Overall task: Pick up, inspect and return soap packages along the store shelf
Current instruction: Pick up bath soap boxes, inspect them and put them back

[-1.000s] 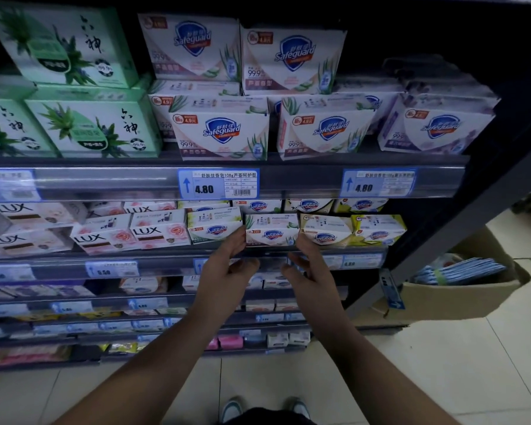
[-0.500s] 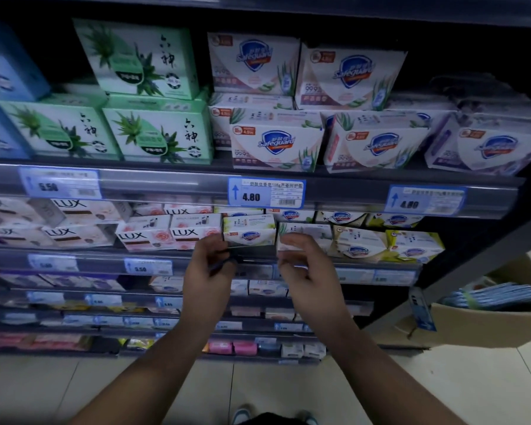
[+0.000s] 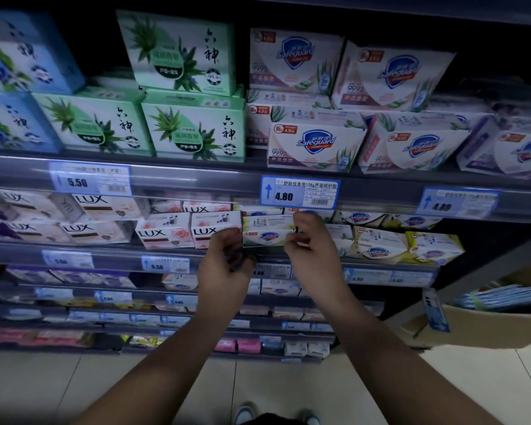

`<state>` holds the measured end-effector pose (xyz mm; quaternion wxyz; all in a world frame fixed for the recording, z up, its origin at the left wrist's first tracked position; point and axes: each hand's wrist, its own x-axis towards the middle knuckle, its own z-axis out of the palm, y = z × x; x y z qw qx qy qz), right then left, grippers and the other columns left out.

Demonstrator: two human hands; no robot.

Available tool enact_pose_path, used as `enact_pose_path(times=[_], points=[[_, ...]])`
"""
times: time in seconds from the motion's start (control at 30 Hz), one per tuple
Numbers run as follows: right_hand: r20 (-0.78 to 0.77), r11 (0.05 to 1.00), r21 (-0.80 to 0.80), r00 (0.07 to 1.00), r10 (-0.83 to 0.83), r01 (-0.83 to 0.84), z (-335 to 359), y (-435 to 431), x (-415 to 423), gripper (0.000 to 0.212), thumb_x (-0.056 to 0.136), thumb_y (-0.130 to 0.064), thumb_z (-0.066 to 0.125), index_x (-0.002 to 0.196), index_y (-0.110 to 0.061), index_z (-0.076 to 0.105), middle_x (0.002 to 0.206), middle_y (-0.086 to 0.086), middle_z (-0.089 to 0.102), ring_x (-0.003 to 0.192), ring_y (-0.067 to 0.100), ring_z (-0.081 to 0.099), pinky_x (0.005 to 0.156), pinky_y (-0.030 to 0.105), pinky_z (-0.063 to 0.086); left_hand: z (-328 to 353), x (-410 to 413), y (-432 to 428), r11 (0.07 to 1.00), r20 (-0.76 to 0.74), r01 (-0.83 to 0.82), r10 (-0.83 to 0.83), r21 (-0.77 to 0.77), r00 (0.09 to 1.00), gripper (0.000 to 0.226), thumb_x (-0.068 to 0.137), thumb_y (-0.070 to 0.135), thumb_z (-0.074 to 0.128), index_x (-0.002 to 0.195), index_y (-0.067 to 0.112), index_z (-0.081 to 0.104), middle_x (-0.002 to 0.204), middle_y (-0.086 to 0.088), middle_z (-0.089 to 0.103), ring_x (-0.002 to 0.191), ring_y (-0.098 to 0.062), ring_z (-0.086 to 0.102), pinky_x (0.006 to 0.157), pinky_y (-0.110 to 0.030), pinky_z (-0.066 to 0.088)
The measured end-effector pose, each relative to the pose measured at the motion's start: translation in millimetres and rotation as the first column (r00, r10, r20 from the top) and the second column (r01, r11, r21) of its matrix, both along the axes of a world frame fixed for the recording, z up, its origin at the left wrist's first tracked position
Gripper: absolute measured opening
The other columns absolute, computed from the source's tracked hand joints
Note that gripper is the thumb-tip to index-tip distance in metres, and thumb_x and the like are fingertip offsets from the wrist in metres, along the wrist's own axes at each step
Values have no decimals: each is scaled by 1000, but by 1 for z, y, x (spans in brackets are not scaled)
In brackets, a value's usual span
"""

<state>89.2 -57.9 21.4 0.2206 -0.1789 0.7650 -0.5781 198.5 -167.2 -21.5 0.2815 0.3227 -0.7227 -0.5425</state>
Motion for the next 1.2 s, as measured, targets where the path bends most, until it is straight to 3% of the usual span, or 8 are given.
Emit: enact_pose_path(times=[0.1, 0.23, 0.33, 0.47, 0.63, 0.73, 0.93, 1.2], points=[[-73, 993, -99, 994, -75, 68, 4, 8, 1, 43, 94, 13, 55, 127, -14, 58, 120, 0, 61, 95, -1, 61, 77, 9, 52, 1, 1, 0, 999, -52, -15, 17, 39, 999, 41, 91, 0, 68, 129, 13, 61, 112, 1, 71, 103, -1, 66, 83, -9, 51], [-42, 975, -214, 996, -76, 65, 8, 15, 6, 49, 90, 22, 51, 115, -20, 58, 125, -1, 66, 114, -5, 60, 89, 3, 45, 2, 3, 0, 999, -109, -40, 38, -12, 993, 37, 93, 8, 73, 129, 16, 68, 86, -3, 70, 93, -4, 69, 80, -9, 52], [-37, 964, -261, 998, -59, 47, 5, 21, 9, 50, 88, 23, 52, 118, -16, 61, 125, -6, 68, 118, -5, 61, 97, 8, 46, 5, 3, 0, 999, -172, -49, 49, 7, 984, 38, 93, 5, 72, 124, 26, 69, 88, -6, 66, 87, 1, 65, 77, -9, 52], [-22, 946, -323, 999, -40, 30, 0, 34, 8, 43, 92, 11, 63, 122, -20, 63, 120, -17, 69, 115, 2, 65, 96, 21, 54, 16, 8, -5, 996, -194, 29, -12, 87, 981, 33, 93, 17, 73, 125, 26, 69, 119, 1, 72, 111, -4, 67, 86, -16, 55], [71, 966, -257, 997, 26, -7, -8, 49, 9, 31, 94, -12, 72, 120, -30, 69, 121, -1, 71, 113, 19, 69, 91, 44, 60, 37, 16, -2, 950, -195, 98, -40, 295, 980, 35, 83, 41, 72, 114, 25, 78, 101, 0, 81, 102, -26, 75, 82, -48, 63], [167, 949, -314, 985, 48, 7, -6, 54, 14, 27, 94, -22, 74, 118, -30, 68, 112, 0, 76, 106, 27, 73, 76, 32, 61, 40, 18, 1, 925, -205, 101, -26, 367, 978, 36, 81, 41, 74, 111, 22, 77, 100, -9, 79, 101, -30, 76, 86, -60, 60], [149, 927, -346, 984, -100, 147, -1, 56, 16, 26, 87, -27, 78, 107, -18, 66, 105, 6, 76, 93, 19, 74, 68, 27, 58, 41, 25, 2, 877, -210, 273, -203, 397, 956, 34, 87, 12, 75, 117, 27, 70, 100, 5, 80, 98, -16, 77, 76, -27, 63], [289, 915, -389, 957, 13, 105, -8, 61, 25, 14, 96, -12, 70, 107, -20, 73, 115, 4, 76, 109, 24, 73, 83, 37, 62, 37, 28, 10, 886, -193, 147, -67, 439, 979, 13, 98, 12, 66, 106, 16, 75, 91, 1, 80, 89, -14, 76, 78, -26, 62]])
